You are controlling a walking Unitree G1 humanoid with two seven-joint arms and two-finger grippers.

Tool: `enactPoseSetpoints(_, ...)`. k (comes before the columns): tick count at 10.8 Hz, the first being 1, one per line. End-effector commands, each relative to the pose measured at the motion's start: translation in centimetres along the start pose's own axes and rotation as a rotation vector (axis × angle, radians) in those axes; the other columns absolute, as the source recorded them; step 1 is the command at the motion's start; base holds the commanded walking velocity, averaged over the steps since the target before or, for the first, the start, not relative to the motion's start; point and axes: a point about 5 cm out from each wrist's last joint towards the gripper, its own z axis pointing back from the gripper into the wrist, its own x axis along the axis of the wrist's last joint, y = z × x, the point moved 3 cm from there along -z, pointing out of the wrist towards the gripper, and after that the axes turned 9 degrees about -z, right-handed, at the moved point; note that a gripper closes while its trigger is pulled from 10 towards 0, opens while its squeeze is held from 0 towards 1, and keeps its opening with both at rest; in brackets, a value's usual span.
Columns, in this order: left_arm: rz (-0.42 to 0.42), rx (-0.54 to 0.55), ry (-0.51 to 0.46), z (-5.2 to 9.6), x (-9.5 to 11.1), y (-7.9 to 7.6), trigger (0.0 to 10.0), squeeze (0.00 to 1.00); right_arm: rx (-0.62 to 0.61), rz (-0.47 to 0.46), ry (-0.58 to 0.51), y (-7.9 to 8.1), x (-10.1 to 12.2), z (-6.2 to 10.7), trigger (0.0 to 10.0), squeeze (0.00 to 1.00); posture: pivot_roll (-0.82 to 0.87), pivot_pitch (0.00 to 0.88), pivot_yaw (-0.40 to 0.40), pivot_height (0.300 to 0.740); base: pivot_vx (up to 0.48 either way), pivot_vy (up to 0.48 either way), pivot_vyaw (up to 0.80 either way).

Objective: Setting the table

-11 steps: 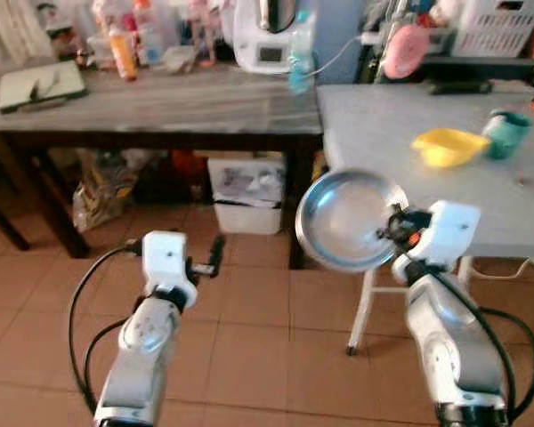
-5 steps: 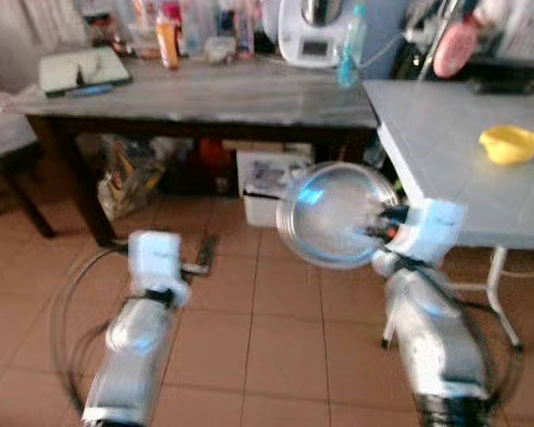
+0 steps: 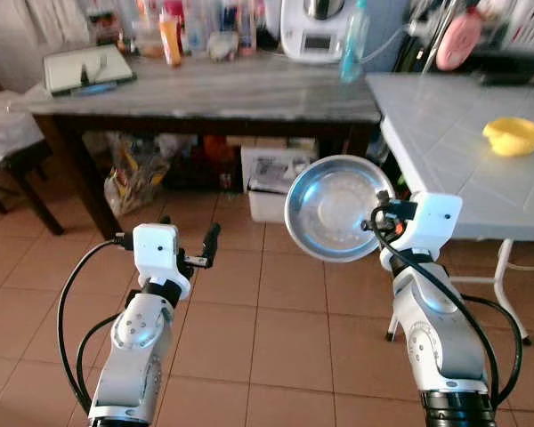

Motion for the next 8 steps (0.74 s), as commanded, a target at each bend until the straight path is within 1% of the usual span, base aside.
enactPoseSetpoints(1, -0.006, -0.001, -0.004, -0.12, 0.3, 0.26, 10.0, 0.0, 0.005, -0.002, -0.009, 0.23, 0.02, -0.03, 10.0, 0.0, 0.11, 0.0, 0.016, 0.74, 0.0, 0.0, 0.0)
enactPoseSetpoints(4, -0.004, -0.022, 0.0, -0.27, 0.23, -0.11, 10.0, 0.0, 0.0, -0.001, -0.013, 0.1, 0.04, -0.02, 10.0, 0.0, 0.1, 0.0, 0.023, 0.74, 0.0, 0.0, 0.0)
enactPoseSetpoints(8, 0.006, -0.048, -0.007, -0.4, 0.35, -0.61, 10.0, 0.0, -0.002, 0.005, -0.016, 0.06, 0.07, -0.03, 10.0, 0.0, 0.09, 0.0, 0.024, 0.74, 0.299, 0.0, 0.0)
